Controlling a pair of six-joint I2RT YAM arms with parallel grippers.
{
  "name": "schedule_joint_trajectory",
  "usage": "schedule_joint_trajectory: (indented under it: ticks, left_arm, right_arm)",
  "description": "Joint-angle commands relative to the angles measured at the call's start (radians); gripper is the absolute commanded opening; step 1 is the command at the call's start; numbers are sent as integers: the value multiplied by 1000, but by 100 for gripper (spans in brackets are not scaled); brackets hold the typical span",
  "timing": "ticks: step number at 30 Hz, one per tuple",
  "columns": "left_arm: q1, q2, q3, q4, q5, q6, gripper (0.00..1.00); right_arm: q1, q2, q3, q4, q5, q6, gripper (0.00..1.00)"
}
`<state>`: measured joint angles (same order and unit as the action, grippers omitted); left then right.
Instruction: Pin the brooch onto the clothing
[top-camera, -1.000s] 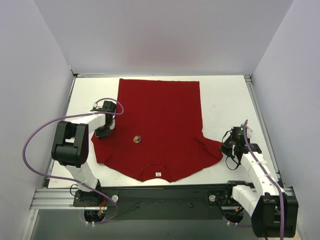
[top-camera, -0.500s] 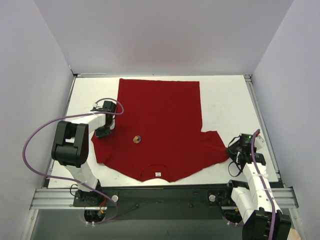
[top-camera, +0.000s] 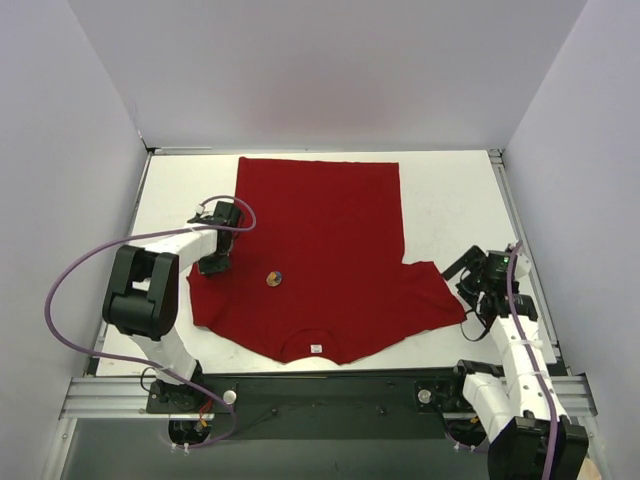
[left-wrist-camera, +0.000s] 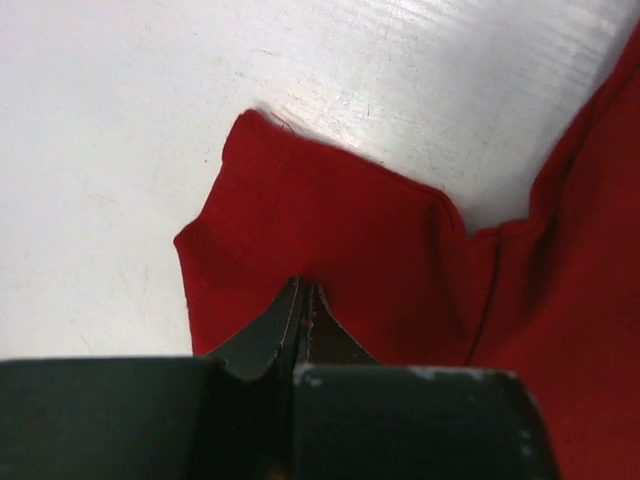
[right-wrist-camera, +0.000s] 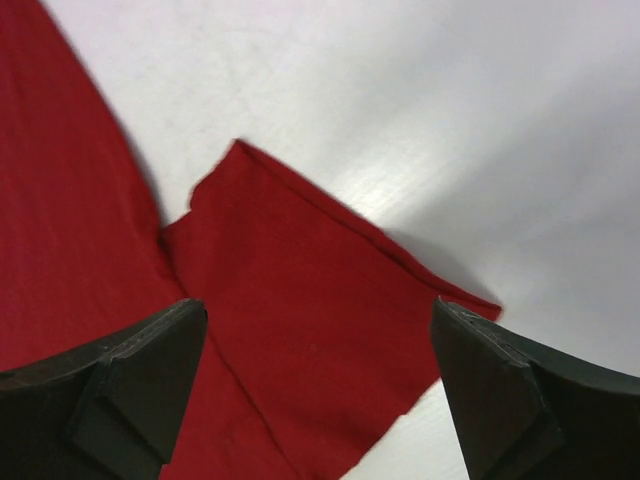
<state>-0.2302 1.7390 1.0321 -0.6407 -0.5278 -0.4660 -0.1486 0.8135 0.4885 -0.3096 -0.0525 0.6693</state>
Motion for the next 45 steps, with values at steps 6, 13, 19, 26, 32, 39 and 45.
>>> schedule_joint_trajectory:
  ticks: [6, 13, 19, 26, 32, 39, 45]
  left_arm:
    - [-55, -180, 66, -47, -47, -23, 18]
    - [-130, -382, 1, 128, 121, 52, 66]
    - [-161, -521, -165, 434, 501, 29, 79]
    - [-158, -654, -377, 838, 712, -65, 95]
    - [-156, -726, -389, 865, 680, -59, 97]
    - [-158, -789, -428, 883, 620, -37, 97]
    - [-158, -803, -438, 874, 604, -13, 97]
  right_arm:
    - [329, 113, 130, 69, 124, -88, 100]
    - [625, 338, 219, 81, 232, -128, 100]
    - [780, 487, 311, 89, 247, -132, 100]
    - [893, 457, 340, 151, 261, -142, 100]
    - [897, 329, 314, 236, 223, -177, 100]
    - [894, 230, 311, 265, 240, -227, 100]
    - [885, 225, 311, 270, 249, -229, 100]
